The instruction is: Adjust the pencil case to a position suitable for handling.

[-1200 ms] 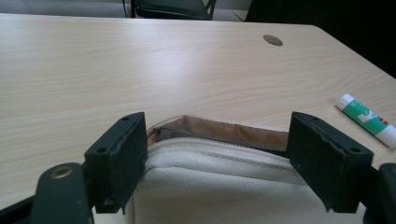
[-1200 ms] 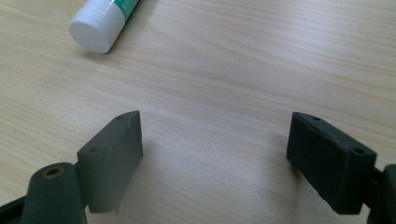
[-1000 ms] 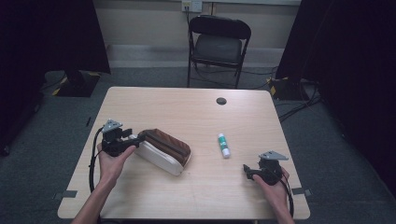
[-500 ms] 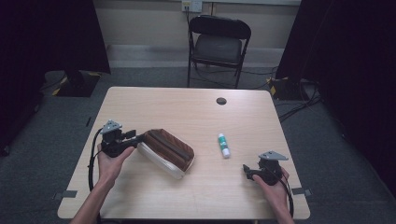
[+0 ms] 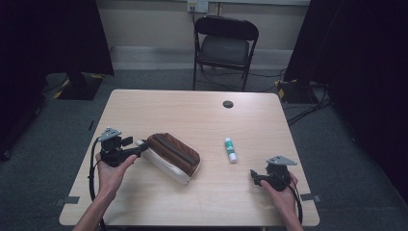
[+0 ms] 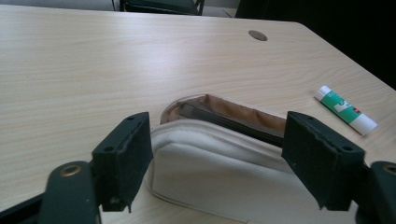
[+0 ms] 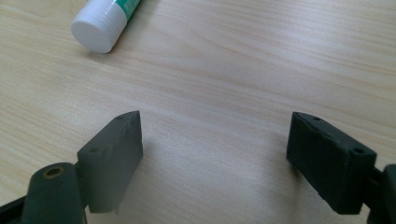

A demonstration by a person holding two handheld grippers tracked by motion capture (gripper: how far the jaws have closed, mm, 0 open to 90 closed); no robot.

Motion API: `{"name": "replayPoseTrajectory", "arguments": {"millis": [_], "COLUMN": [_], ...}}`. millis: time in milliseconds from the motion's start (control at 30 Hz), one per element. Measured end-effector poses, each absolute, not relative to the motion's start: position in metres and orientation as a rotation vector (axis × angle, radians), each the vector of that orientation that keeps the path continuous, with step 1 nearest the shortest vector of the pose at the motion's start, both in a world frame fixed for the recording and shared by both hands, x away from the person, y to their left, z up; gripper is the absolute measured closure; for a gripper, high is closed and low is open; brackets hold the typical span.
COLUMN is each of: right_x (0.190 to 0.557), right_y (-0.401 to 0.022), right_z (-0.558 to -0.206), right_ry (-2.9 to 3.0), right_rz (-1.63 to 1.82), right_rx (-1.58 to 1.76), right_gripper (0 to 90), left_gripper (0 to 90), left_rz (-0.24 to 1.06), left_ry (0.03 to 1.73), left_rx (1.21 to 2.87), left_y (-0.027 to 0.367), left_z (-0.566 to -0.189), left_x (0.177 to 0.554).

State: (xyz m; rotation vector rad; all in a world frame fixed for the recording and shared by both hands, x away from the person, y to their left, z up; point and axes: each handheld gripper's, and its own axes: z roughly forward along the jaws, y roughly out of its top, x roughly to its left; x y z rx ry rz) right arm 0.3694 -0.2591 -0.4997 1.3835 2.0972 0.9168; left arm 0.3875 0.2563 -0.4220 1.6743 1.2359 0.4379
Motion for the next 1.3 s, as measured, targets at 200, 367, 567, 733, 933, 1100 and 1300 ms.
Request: {"name": "replayPoseTrajectory", "arguments": {"millis": [200, 367, 567, 733, 933, 1100, 1300], "right_x": [0.369, 0.369, 0.369, 0.37, 0.369, 0.369, 0.368], "right_y": [-0.259, -0.259, -0.258, -0.258, -0.257, -0.256, -0.256], "right_z": [-0.5, -0.5, -0.5, -0.5, -0.5, -0.5, -0.5], "right_ry": [2.097, 2.105, 2.108, 2.11, 2.115, 2.121, 2.123], "right_rz": [0.917, 0.922, 0.926, 0.927, 0.929, 0.933, 0.937], "right_rx": [1.382, 1.374, 1.369, 1.366, 1.359, 1.353, 1.348], "right_gripper": [17.6, 17.7, 17.8, 18.5, 19.4, 19.7, 20.8], "left_gripper": [20.7, 20.5, 21.8, 20.4, 17.0, 16.3, 19.7], "left_rz": [0.427, 0.393, 0.388, 0.345, 0.416, 0.448, 0.486], "left_ry": [1.259, 1.298, 1.307, 1.318, 1.341, 1.385, 1.407], "left_rx": [1.669, 1.653, 1.638, 1.612, 1.612, 1.646, 1.695], "left_y": [0.242, 0.24, 0.229, 0.228, 0.224, 0.218, 0.213], "left_z": [-0.426, -0.427, -0.423, -0.421, -0.416, -0.418, -0.423], "left_x": [0.387, 0.391, 0.397, 0.399, 0.402, 0.407, 0.408]}}
